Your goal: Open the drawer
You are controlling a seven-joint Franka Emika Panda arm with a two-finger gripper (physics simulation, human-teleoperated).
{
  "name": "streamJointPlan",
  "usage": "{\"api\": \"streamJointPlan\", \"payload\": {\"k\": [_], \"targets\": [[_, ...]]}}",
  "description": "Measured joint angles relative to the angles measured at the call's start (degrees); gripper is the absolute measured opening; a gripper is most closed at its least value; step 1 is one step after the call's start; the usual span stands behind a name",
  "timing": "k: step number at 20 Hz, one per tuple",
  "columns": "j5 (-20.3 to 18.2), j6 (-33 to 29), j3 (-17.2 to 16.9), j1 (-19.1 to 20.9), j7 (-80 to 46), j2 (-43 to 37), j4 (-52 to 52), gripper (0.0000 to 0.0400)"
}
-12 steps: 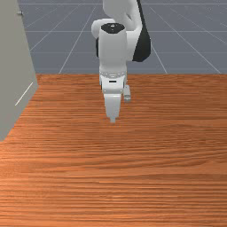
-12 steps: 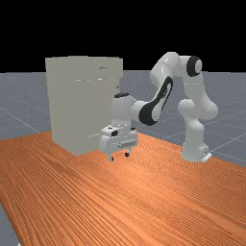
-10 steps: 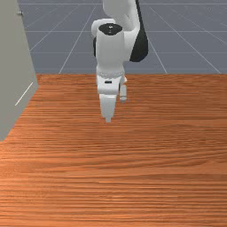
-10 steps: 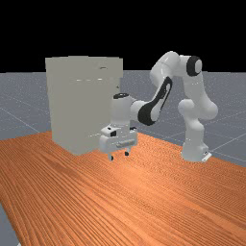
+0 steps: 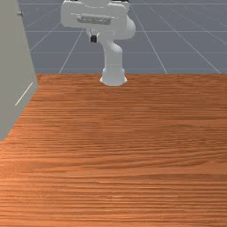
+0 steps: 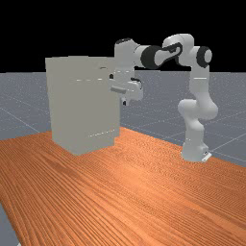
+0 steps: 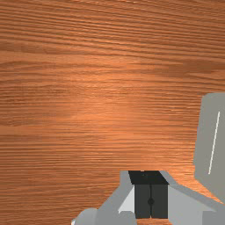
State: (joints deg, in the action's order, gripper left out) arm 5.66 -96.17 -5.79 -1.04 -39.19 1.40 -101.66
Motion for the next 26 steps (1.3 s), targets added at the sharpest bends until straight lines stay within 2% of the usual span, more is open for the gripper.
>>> {"api": "streamJointPlan", "payload": {"k": [6,9,14,15,16,17,18,21,26], "targets": [[0.48,3.66,1.19,-1.33,-4.69,-1.89,0.49,0.0000],[0.94,4.87,0.97,-1.26,-4.63,-2.97,5.65,0.0000],[1.15,9.91,-2.45,1.53,-3.46,-2.68,18.45,0.0000],[1.21,10.85,-3.30,2.47,-2.80,-2.77,20.83,0.0157],[1.25,11.73,-4.19,3.33,-1.78,-2.79,22.94,0.0252],[1.23,12.40,-5.07,4.22,-0.82,-2.68,24.77,0.0310],[1.19,12.84,-5.90,5.10,-0.05,-2.38,26.44,0.0346],[0.90,14.67,-8.36,7.70,1.30,-0.26,32.82,0.0388],[0.44,17.08,-11.37,11.42,4.63,3.67,42.13,0.0399]]}}
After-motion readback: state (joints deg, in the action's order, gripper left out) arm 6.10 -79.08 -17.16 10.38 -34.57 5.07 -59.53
